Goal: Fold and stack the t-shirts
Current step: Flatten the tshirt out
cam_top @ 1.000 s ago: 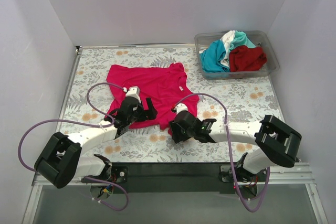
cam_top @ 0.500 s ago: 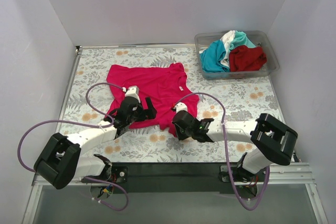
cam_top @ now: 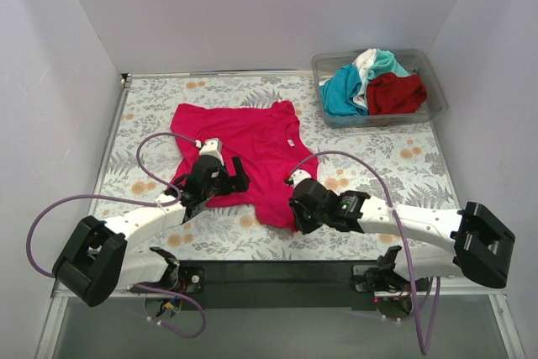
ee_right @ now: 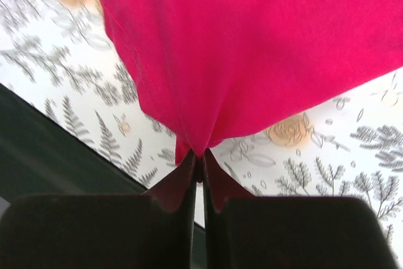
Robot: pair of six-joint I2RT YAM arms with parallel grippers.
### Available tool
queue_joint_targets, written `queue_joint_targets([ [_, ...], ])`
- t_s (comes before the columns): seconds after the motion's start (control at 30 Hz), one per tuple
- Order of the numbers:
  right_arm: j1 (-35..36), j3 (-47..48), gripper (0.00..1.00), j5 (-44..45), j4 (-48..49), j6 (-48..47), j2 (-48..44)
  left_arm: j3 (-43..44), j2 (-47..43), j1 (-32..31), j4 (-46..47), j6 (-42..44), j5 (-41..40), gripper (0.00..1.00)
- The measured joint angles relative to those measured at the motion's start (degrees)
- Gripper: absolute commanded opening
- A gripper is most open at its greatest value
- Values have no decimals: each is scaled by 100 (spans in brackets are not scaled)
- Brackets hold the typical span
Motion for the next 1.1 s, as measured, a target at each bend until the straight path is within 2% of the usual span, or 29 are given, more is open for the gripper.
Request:
queue_joint_targets([
  [0.3,162,-262,1,-824,-743,-94,157,0,0,0,-37,68,37,95],
  [0.33,186,-264,16,-933,-807,-127,144,0,4,0,-46,70,35,95],
  [0.4,210,-262,29,-1106,-905,-177,57,4,42,0,-57,72,33,95],
  [0.43,212,-260,49,-1143,-935,-197,-13,17,92,0,-61,68,28,95],
  [0.5,216,-184,61,-1126,-1067,-243,-140,66,240,0,-59,66,17,95],
  [0.53,214,-114,71,-1051,-1110,-275,-173,87,302,0,-59,63,11,95],
  [0.67,107,474,75,-485,-1115,-378,-208,254,531,0,-46,63,-4,95],
  [0.8,-575,964,75,-129,-535,-608,-96,643,820,0,90,66,7,95],
  [0.93,-1427,1239,72,122,140,-872,396,896,1128,0,337,87,2,95],
  [1.1,-2013,1467,70,136,787,-1187,1250,938,1427,20,470,114,-4,96],
])
